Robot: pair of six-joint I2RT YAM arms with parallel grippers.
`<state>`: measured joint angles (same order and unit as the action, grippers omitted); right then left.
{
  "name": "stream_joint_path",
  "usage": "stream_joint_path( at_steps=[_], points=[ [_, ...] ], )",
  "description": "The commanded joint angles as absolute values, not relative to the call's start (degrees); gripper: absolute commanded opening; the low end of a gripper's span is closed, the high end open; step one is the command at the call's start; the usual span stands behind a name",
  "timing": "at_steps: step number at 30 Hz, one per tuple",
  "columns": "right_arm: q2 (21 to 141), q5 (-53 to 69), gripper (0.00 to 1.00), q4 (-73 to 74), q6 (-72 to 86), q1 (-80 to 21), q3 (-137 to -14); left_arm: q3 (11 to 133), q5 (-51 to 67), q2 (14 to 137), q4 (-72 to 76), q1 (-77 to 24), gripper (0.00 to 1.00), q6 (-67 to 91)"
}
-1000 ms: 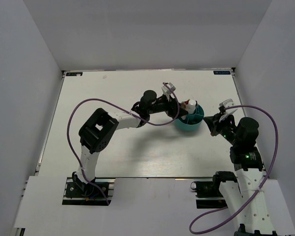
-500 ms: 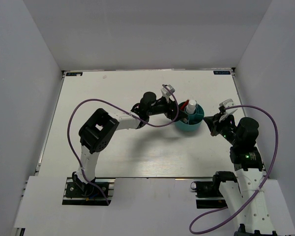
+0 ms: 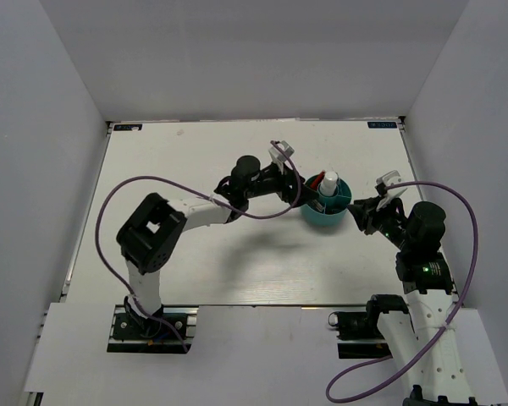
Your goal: Organize the makeup
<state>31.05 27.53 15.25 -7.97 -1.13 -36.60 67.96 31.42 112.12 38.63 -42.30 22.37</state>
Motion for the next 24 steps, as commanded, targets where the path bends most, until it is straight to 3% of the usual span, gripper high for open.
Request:
stream_joint_path(
  at_steps=[1, 4, 8, 10, 11, 12, 15, 17, 19, 20, 21, 24],
  points=[
    [30.4, 30.8, 0.35, 15.4, -9.8, -1.0, -36.6, 65.7, 28.9, 100.3, 35.0, -40.5, 0.98, 22.3],
    [30.8, 36.5, 0.58, 16.7, -11.8, -1.0, -37.0, 63.1, 22.3, 93.4, 23.2, -39.0, 0.98, 25.2],
    [34.2, 47.4, 0.66, 21.6, -17.9, -1.2, -39.0, 61.5, 8.2, 84.1, 1.3, -36.8, 0.98, 27.7],
    [36.2, 53.3, 0.59, 25.7, -22.0, -1.3, -40.2, 62.5, 4.2, 81.0, -6.0, -35.6, 0.97, 27.2],
    [38.2, 54.9, 0.51, 27.0, -23.3, -1.4, -40.7, 63.2, 3.8, 80.4, -13.3, -34.6, 0.93, 26.4],
    [39.3, 56.7, 0.32, 28.8, -24.9, -1.4, -41.3, 64.1, 3.0, 80.6, -17.2, -34.5, 0.77, 25.4],
    [41.8, 56.8, 0.00, 29.1, -26.7, -1.5, -41.7, 68.1, -4.7, 84.2, -32.3, -32.7, 0.37, 25.4],
    [43.3, 56.7, 0.00, 29.0, -27.3, -1.8, -42.0, 69.9, -7.0, 86.3, -38.8, -31.8, 0.32, 24.0],
    [44.6, 57.0, 0.12, 29.1, -27.3, -1.8, -42.7, 70.7, -8.3, 89.3, -41.6, -30.3, 0.35, 22.6],
    [44.9, 57.0, 0.18, 29.0, -27.2, -1.9, -42.9, 71.8, -8.4, 90.0, -43.0, -30.3, 0.41, 21.9],
    [45.4, 56.9, 0.34, 28.8, -26.5, -2.0, -43.1, 72.7, -8.8, 91.3, -43.1, -29.8, 0.63, 20.6],
    [45.8, 56.2, 0.51, 28.6, -25.4, -2.0, -42.7, 75.0, -9.3, 94.4, -43.2, -28.4, 0.80, 18.3]
  ],
)
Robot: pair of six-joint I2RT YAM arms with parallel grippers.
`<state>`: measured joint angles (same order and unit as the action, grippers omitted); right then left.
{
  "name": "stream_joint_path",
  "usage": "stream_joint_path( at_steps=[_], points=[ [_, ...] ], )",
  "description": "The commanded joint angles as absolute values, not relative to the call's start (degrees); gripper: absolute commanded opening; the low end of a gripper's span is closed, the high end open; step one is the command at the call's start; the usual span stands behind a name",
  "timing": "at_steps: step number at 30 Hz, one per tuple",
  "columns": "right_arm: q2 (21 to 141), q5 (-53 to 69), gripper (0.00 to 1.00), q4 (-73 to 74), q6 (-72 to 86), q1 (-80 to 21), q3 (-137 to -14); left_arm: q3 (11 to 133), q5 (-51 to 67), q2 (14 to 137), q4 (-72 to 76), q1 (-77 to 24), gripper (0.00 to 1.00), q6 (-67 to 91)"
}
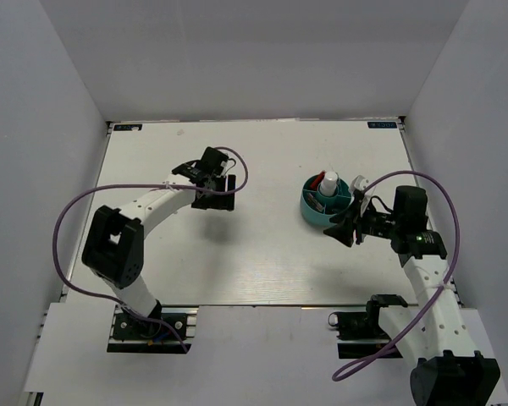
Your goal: Organize the makeup
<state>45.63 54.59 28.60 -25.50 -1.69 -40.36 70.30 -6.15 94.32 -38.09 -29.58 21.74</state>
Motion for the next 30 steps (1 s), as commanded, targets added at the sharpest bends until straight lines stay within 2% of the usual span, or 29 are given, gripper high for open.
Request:
stream_joint_path(
  at_steps=[1, 5, 9, 15, 30],
  points=[
    [45.4, 56.2, 0.52, 28.6, -25.1, -2.0, -42.3, 76.4, -9.5, 96.0, -44.3, -27.7, 0.85, 17.8],
    [43.3, 55.9, 0.53, 28.8, -24.5, -2.0, -41.4, 83.7, -10.6, 106.5, -47.1, -27.2, 0.93, 15.6],
    [41.5, 54.8, 0.54, 29.5, -24.7, -2.0, -40.9, 91.0, -11.2, 112.2, -47.8, -26.6, 0.93, 13.5],
    [38.9, 54.0, 0.54, 29.9, -23.6, -1.8, -39.7, 102.7, -9.3, 121.1, -57.2, -26.6, 0.83, 13.7],
    [38.0, 53.5, 0.54, 28.0, -21.0, -1.8, -38.0, 105.6, -8.5, 125.6, -61.0, -27.2, 0.79, 16.2]
  ],
)
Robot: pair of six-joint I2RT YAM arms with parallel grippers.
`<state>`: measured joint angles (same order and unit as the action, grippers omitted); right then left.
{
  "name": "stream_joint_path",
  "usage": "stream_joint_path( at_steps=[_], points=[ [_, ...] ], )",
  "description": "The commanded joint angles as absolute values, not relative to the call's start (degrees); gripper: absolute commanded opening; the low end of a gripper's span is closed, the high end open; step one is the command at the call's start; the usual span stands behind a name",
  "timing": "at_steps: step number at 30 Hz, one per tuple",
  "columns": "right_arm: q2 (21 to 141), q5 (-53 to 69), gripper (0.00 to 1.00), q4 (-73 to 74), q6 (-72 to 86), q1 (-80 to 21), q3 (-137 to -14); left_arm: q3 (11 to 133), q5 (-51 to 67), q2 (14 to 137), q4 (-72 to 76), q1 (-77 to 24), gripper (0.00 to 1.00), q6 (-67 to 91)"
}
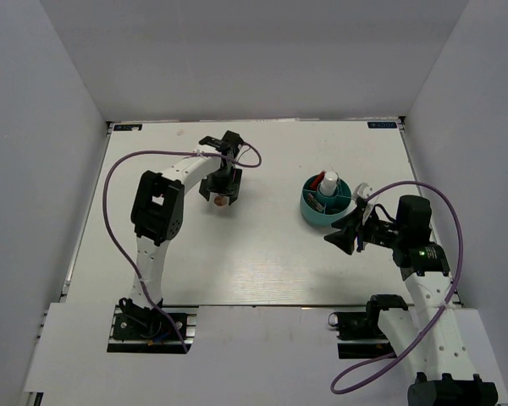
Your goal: Organize the makeup
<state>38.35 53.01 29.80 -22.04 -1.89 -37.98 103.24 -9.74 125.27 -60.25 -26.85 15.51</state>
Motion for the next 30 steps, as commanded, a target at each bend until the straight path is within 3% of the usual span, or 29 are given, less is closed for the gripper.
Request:
stream_joint_path(
  at_steps=[1, 22, 30],
  points=[
    [38.0, 53.4, 0.54, 28.0, -21.1, -1.7, -38.0, 105.9, -8.3, 125.9, -60.9, -27.2, 0.79, 16.2],
    [37.7, 52.7, 0.54, 28.4, -21.1, -2.0, -37.7, 108.6, -9.1, 130.7, -60.8, -27.2, 0.74, 17.1],
    [38.0, 52.6, 0.54, 28.4, -21.3, -1.8, -37.8, 106.6, -8.9, 129.6, -59.2, -27.2, 0.58, 16.9]
  ],
)
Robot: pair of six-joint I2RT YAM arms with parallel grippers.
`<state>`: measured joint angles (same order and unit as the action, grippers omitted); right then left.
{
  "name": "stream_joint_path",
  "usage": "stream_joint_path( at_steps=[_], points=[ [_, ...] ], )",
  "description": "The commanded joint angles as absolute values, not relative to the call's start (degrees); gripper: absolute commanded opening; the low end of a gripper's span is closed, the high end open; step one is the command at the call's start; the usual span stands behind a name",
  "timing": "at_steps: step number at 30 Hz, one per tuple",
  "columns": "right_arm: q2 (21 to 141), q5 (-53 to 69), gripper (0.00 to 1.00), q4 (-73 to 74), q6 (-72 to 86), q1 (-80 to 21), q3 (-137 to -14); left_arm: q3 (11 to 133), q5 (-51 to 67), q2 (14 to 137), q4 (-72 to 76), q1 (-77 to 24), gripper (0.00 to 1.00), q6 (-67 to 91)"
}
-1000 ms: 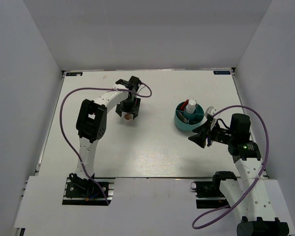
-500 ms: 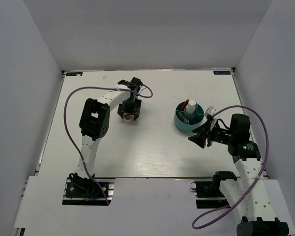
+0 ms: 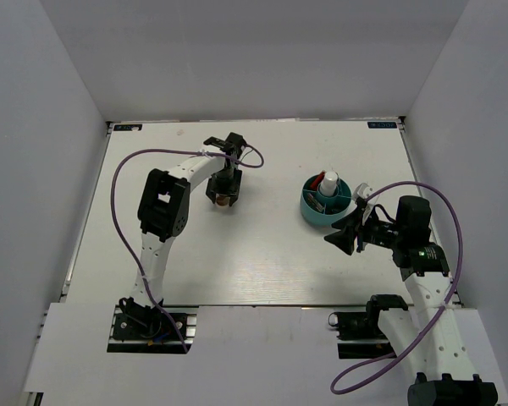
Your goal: Organize the makeup
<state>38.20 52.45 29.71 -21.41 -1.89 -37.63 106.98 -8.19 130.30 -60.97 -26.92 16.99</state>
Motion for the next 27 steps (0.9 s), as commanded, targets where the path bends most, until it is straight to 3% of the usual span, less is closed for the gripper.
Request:
stream_joint_path(
  at_steps=[1, 7, 11, 18, 27],
  points=[
    [38.0, 52.6, 0.54, 28.6, -21.2, -1.8, -37.8, 106.4, -8.9, 129.6, -59.1, -27.2, 0.53, 17.0],
    [38.3, 52.5, 0.54, 28.7, -21.4, -1.8, -38.3, 104.9, -4.8, 126.0, -55.5, -27.2, 0.36, 16.6],
    [38.5, 52.3, 0.54, 29.3, -22.0, -1.8, -38.6, 101.5, 4.5, 117.5, -44.6, -27.7, 0.26, 15.1],
    [39.4, 51.9, 0.54, 29.4, -22.2, -1.8, -39.2, 81.2, 26.1, 97.3, -17.1, -28.2, 0.25, 19.7],
    [36.1, 43.6, 0.52, 23.9, -18.4, -1.8, -40.3, 65.8, 33.7, 90.9, 12.6, -31.0, 0.28, 29.6]
  ],
)
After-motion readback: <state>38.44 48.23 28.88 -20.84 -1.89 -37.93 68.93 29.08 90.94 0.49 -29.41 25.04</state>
